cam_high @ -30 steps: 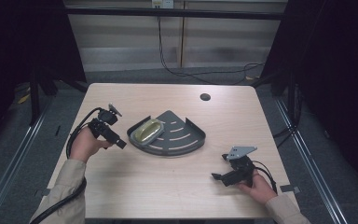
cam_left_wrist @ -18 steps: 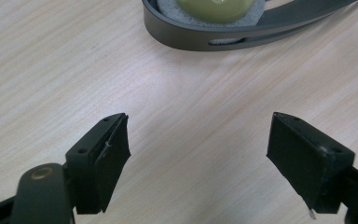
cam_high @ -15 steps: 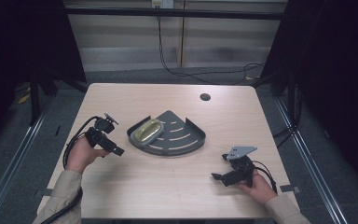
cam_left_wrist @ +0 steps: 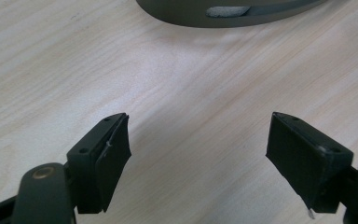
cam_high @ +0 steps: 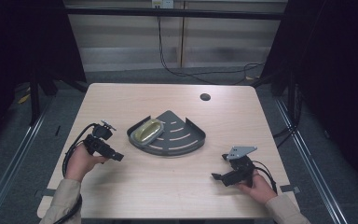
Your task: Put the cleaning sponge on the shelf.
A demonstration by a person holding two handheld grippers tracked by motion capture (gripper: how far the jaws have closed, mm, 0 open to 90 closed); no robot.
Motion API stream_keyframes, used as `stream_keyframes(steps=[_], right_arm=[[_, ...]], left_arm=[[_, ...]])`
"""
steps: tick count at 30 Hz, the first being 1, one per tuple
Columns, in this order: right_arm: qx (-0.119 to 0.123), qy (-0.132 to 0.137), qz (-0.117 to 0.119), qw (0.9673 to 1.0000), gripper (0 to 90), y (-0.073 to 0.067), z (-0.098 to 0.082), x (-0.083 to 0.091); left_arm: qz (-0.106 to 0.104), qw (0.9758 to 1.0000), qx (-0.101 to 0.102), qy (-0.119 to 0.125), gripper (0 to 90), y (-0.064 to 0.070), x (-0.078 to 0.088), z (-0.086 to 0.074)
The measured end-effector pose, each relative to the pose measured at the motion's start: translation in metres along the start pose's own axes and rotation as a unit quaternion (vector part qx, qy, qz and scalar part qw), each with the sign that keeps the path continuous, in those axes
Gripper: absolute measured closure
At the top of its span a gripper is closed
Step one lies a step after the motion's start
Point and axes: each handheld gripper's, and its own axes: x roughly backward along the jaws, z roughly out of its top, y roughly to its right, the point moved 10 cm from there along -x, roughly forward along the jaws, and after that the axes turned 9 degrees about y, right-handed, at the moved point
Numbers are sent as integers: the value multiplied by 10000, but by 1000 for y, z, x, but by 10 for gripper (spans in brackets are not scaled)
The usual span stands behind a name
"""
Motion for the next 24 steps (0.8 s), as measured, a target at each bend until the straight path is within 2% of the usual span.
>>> stream_keyframes(steps=[7, 19, 24], right_arm=[[4, 2, 3, 10000, 103, 0, 0, 0], [0, 2, 1, 10000, 102, 0, 0, 0], [-1, 0, 1, 10000, 103, 0, 0, 0]], left_arm=[[-55, 10000, 7, 80, 212, 2, -8, -10], [-21, 9997, -195, 113, 211, 0, -18, -24], [-1, 9994, -276, 205, 202, 0, -19, -25]])
